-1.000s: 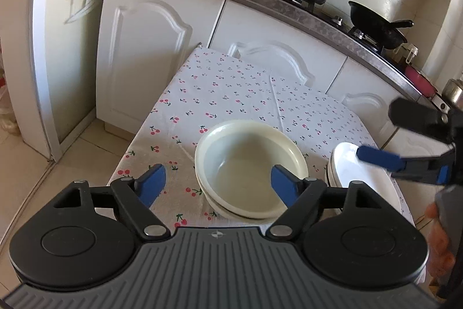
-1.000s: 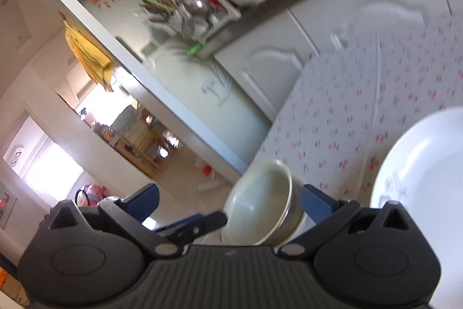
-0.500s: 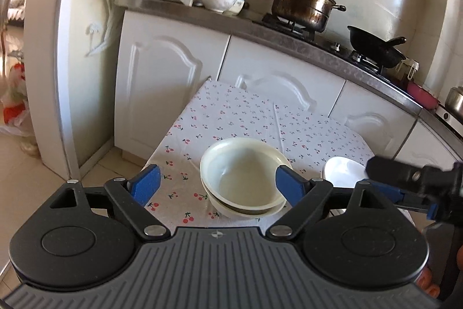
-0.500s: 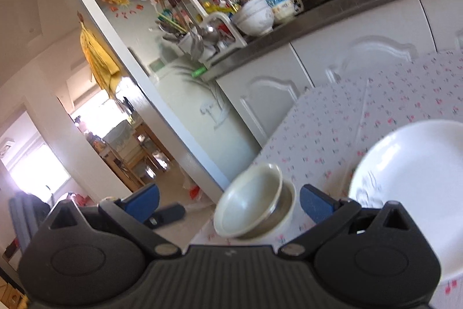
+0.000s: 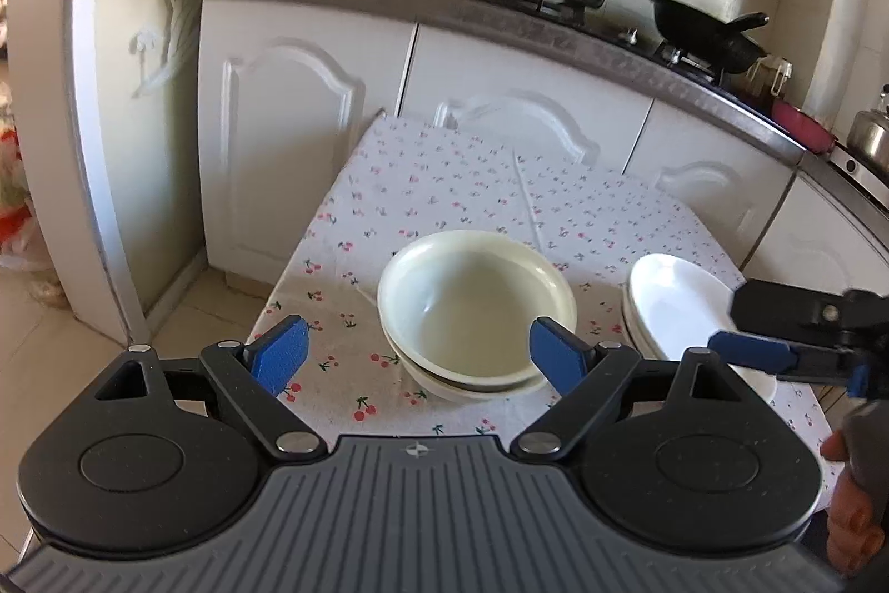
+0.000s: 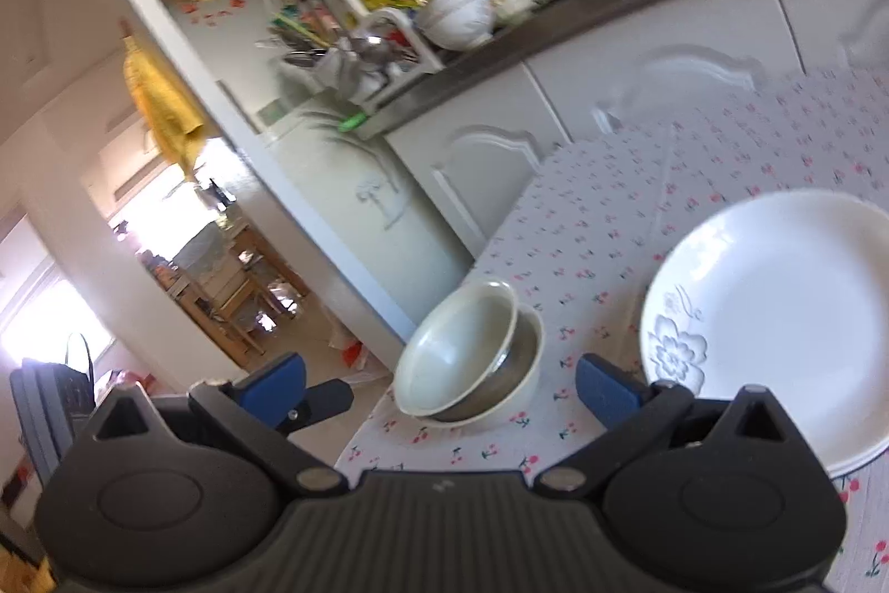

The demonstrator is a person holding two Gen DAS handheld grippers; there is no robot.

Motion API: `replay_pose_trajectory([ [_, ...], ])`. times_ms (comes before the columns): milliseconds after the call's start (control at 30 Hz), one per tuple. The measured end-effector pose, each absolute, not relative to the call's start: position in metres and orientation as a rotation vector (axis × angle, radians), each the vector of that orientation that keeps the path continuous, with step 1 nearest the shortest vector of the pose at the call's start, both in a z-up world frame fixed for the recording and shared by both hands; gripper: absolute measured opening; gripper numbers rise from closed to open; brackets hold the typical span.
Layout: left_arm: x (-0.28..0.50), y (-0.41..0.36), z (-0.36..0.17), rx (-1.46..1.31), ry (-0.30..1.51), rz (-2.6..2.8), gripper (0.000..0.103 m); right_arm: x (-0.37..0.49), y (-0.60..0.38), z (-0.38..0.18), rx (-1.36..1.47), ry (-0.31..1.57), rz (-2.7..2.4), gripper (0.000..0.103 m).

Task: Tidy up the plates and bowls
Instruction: 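Close both grippers on the rim of the nested bowl stack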

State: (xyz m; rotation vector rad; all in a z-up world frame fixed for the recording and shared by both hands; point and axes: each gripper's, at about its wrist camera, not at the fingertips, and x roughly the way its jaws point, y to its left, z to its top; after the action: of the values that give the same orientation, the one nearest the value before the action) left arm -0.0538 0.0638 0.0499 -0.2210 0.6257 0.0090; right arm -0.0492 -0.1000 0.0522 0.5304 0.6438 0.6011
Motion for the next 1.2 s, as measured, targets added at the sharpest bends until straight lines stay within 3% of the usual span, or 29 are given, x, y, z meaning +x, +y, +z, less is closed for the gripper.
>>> replay_pose_trajectory([
  [400, -0.023, 0.088, 0.028, -0.377, 0.643, 0.034, 0.103, -0.013, -0.087, 0.033, 0.750, 0.744, 0.627, 0.103],
  [567, -0.014, 0.089, 0.023, -0.405, 0.648, 0.039, 0.093, 0.001, -0.077, 0.024, 0.767, 0.785, 0.598, 0.102],
  [733, -0.007, 0.089, 0.020, -0.407, 0.660, 0.042, 0.079, 0.008, -0.070, 0.015, 0.732, 0.824, 0.567, 0.093],
  [1033, 0.003, 0.084, 0.014, -0.402, 0.694, 0.016, 0.076, 0.019, -0.067, -0.005, 0.742, 0.879, 0.511, 0.082],
  [1200, 0.010, 0.081, 0.008, -0.391, 0.710, 0.012, 0.062, 0.021, -0.067, -0.011, 0.763, 0.879, 0.511, 0.082],
])
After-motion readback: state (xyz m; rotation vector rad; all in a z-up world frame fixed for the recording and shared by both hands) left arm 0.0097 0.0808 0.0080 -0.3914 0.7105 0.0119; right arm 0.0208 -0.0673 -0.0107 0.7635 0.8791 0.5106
